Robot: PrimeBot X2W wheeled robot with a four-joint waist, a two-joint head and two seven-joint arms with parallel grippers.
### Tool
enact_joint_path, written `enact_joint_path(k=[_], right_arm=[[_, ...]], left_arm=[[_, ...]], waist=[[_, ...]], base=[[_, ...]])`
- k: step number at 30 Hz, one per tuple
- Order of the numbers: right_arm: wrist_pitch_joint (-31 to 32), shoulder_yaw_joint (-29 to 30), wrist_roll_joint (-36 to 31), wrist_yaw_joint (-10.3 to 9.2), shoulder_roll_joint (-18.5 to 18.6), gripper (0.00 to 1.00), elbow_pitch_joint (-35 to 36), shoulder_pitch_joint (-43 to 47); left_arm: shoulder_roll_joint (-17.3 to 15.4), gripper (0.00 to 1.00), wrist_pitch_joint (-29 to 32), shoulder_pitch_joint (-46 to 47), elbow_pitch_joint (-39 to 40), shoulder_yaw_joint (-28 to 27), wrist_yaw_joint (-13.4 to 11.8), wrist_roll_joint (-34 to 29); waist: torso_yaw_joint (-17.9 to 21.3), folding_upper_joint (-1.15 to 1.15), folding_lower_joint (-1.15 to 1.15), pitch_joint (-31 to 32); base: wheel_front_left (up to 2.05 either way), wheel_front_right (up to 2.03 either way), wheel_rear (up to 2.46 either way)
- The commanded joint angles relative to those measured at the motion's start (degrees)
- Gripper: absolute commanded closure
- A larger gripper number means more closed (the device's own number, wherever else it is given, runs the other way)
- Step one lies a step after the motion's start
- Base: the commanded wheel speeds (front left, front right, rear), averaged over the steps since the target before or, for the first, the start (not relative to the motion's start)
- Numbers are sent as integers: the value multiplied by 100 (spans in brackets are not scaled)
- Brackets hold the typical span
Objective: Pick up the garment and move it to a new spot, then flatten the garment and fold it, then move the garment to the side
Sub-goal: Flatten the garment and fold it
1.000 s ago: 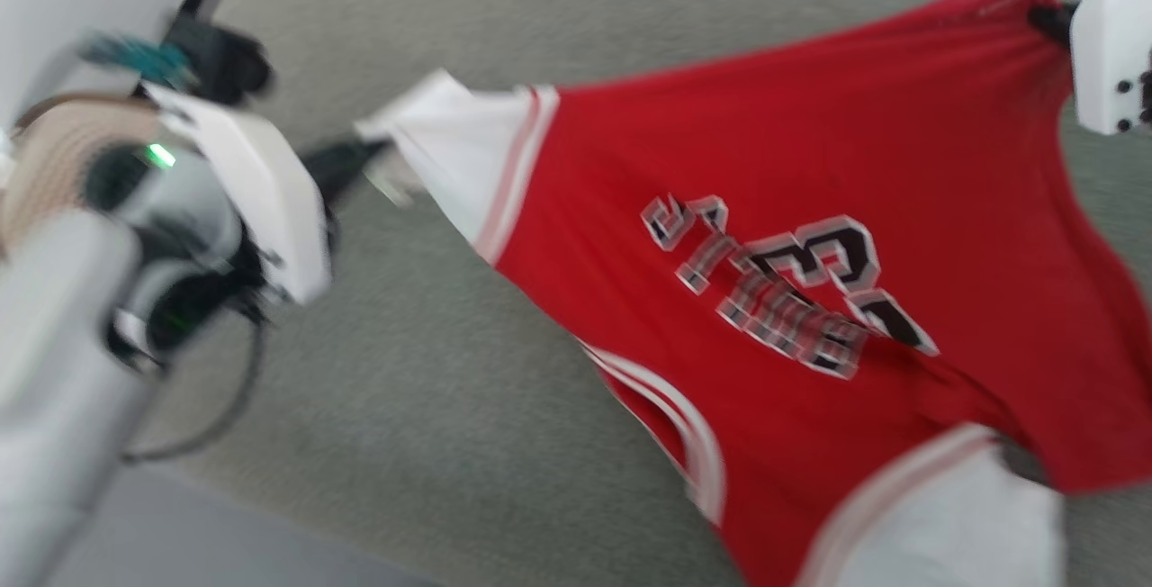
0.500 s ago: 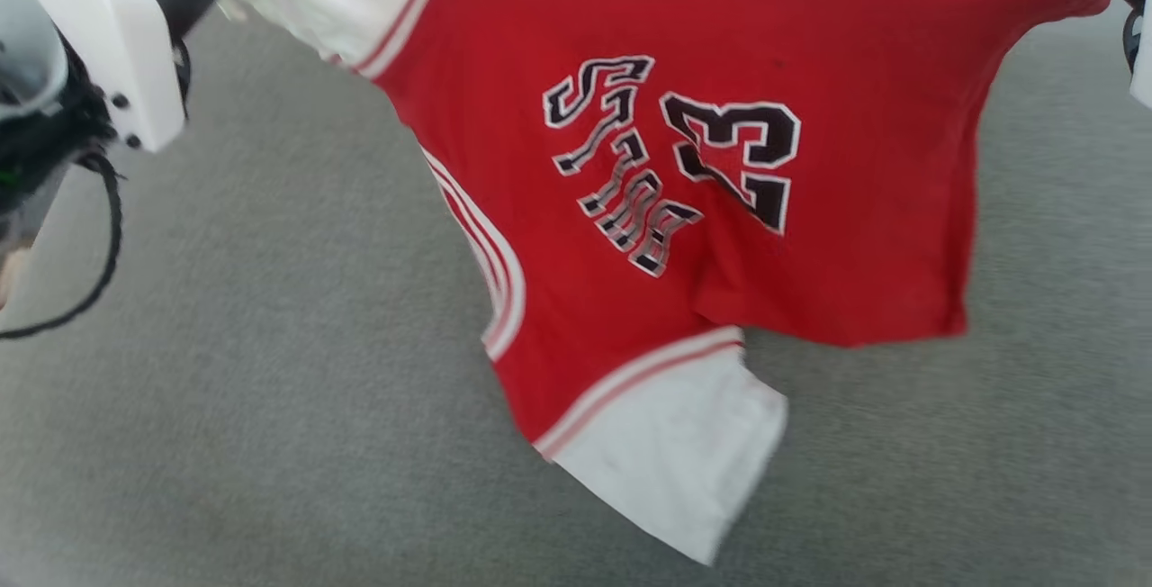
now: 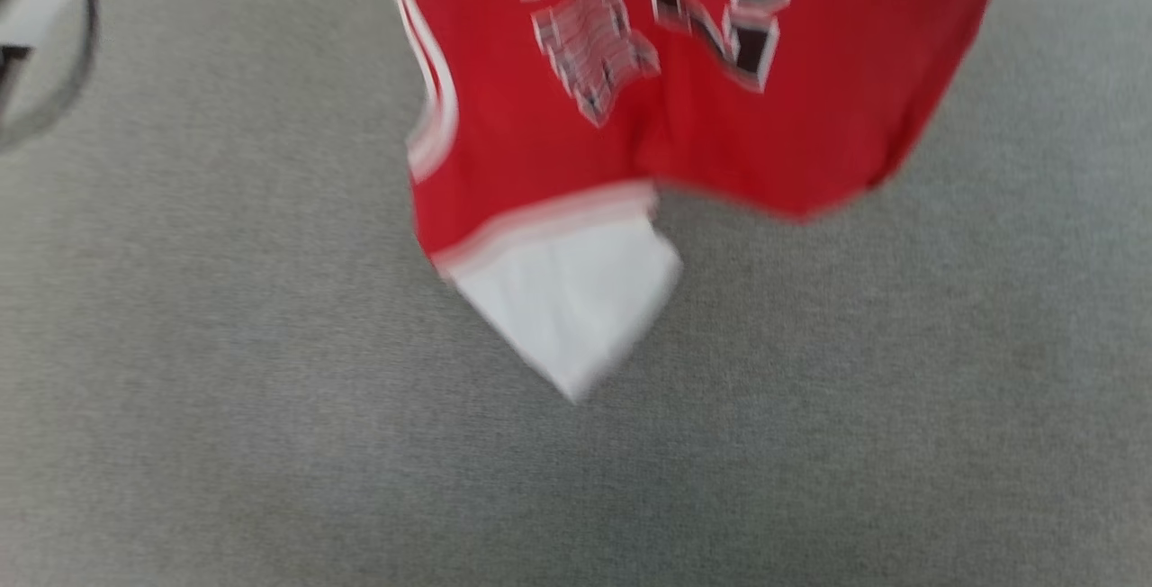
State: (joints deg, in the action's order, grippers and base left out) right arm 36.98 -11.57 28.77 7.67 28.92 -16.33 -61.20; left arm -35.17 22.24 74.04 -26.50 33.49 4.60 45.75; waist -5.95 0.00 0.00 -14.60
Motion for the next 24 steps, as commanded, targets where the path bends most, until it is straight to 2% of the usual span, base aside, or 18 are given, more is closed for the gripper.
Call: enact_joint_path(k=[1, 6, 8, 11, 17, 19, 24], right_arm=[[-413, 42, -383, -35, -92, 100, -296, -318], [-1993, 254, -1410, -35, -451, 100, -1072, -1153], [-2657, 390, -1805, -35, -565, 100, -1318, -1369], [-3262, 507, -2253, -37, -667, 100, -1698, -1515], [-3208, 188, -2279, -37, -722, 100, -2360, -1106], [-3062, -57, -2100, -36, -724, 100, -2528, -824], [-2609, -682, -1321, -35, -647, 100, -2652, 128]], left_arm=[[43, 100, -415, 484, -337, -39, 8, -296], [281, 100, -1782, 1514, -1040, -114, -12, -896], [313, 100, -2527, 1826, -1157, -150, -44, -1127], [388, 100, -3237, 1858, -1382, -142, 34, -1264], [424, 100, -3195, 1170, -1650, 256, 233, -996], [324, 100, -3009, 758, -1628, 527, 254, -897], [83, 100, -2466, -403, -1164, 1155, 259, -155]], waist=[[121, 0, 0, -253], [167, 0, 0, -487], [155, 0, 0, -524], [102, 0, 0, -514], [9, 0, 0, -387], [-14, 0, 0, -330], [-76, 0, 0, -189]], base=[[0, 0, 0], [0, 0, 0], [0, 0, 0], [0, 0, 0], [0, 0, 0], [0, 0, 0], [0, 0, 0]])
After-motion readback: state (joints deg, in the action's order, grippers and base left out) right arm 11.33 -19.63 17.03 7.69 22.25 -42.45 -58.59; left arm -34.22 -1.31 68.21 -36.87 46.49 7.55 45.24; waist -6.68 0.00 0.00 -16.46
